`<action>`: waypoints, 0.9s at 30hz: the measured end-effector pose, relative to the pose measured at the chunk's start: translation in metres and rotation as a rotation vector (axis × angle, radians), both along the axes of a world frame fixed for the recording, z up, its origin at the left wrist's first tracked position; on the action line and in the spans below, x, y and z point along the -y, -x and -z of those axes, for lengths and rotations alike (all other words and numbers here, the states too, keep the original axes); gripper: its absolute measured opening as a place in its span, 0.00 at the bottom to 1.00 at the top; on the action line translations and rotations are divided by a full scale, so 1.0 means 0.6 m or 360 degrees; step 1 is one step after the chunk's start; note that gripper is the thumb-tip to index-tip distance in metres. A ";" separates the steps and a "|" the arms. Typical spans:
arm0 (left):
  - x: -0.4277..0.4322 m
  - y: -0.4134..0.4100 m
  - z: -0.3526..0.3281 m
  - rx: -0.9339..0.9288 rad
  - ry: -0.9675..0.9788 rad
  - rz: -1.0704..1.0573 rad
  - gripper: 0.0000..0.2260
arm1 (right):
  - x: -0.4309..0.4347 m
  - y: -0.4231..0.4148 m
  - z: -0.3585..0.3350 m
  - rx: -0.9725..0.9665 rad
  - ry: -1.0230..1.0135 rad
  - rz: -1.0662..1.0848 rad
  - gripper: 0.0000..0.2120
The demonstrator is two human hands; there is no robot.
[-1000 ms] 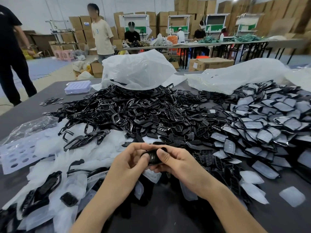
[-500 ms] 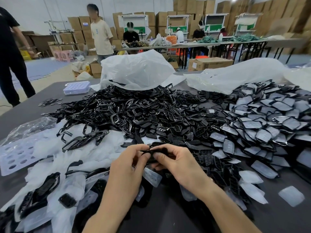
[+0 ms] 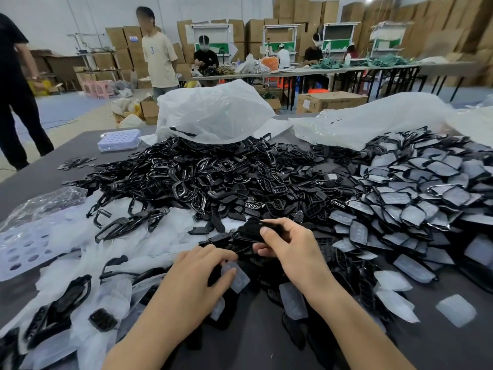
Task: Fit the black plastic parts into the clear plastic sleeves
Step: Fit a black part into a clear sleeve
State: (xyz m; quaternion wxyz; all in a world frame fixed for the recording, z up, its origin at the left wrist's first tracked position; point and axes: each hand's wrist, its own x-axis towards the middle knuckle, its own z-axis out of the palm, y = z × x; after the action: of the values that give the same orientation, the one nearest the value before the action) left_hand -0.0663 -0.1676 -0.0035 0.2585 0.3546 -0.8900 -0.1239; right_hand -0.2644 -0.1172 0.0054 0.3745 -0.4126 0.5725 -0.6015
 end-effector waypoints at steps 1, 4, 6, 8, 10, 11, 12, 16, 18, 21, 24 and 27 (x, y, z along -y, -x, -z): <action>0.001 0.001 0.002 -0.0072 -0.0020 -0.0022 0.07 | 0.001 0.000 -0.001 0.0061 0.0012 0.0002 0.04; -0.002 0.006 0.005 -0.0271 -0.0119 -0.0082 0.08 | 0.002 0.001 -0.004 0.0273 0.0051 -0.0002 0.05; -0.007 0.010 0.002 -0.0445 -0.0180 -0.0086 0.08 | 0.003 0.001 -0.005 0.0388 0.0066 -0.0030 0.06; -0.011 0.015 -0.004 -0.0584 -0.0258 -0.0090 0.09 | 0.002 0.001 -0.007 0.0471 0.0062 -0.0052 0.06; -0.016 0.019 -0.009 -0.0670 -0.0334 -0.0081 0.08 | 0.002 0.002 -0.008 0.0559 0.0064 -0.0058 0.07; -0.018 0.019 -0.011 -0.0697 -0.0365 -0.0063 0.07 | 0.002 0.002 -0.008 0.0594 0.0068 -0.0056 0.07; -0.020 0.019 -0.012 -0.0712 -0.0401 -0.0031 0.09 | 0.002 0.001 -0.009 0.0614 0.0071 -0.0048 0.07; -0.023 0.020 -0.014 -0.0682 -0.0441 0.0026 0.18 | 0.003 0.002 -0.008 0.0625 0.0071 -0.0010 0.07; -0.020 0.024 -0.016 -0.0692 -0.0360 -0.0064 0.14 | 0.002 0.003 -0.008 0.0595 0.0071 -0.0021 0.07; -0.020 0.027 -0.024 -0.0751 -0.0354 -0.0065 0.07 | -0.001 0.003 -0.008 0.0491 0.0073 -0.0013 0.07; -0.026 0.028 -0.028 -0.0783 -0.0488 -0.0001 0.08 | -0.002 -0.001 -0.006 0.0440 0.0079 -0.0041 0.06; -0.027 0.034 -0.020 -0.0898 -0.0615 -0.0075 0.06 | -0.004 -0.011 -0.005 0.0389 0.0050 -0.0196 0.06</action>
State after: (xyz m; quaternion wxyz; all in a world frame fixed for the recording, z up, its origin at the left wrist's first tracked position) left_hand -0.0870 -0.1516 0.0086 0.4253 0.3692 -0.7352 -0.3773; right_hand -0.2577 -0.1147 0.0085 0.4711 -0.3765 0.4868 -0.6320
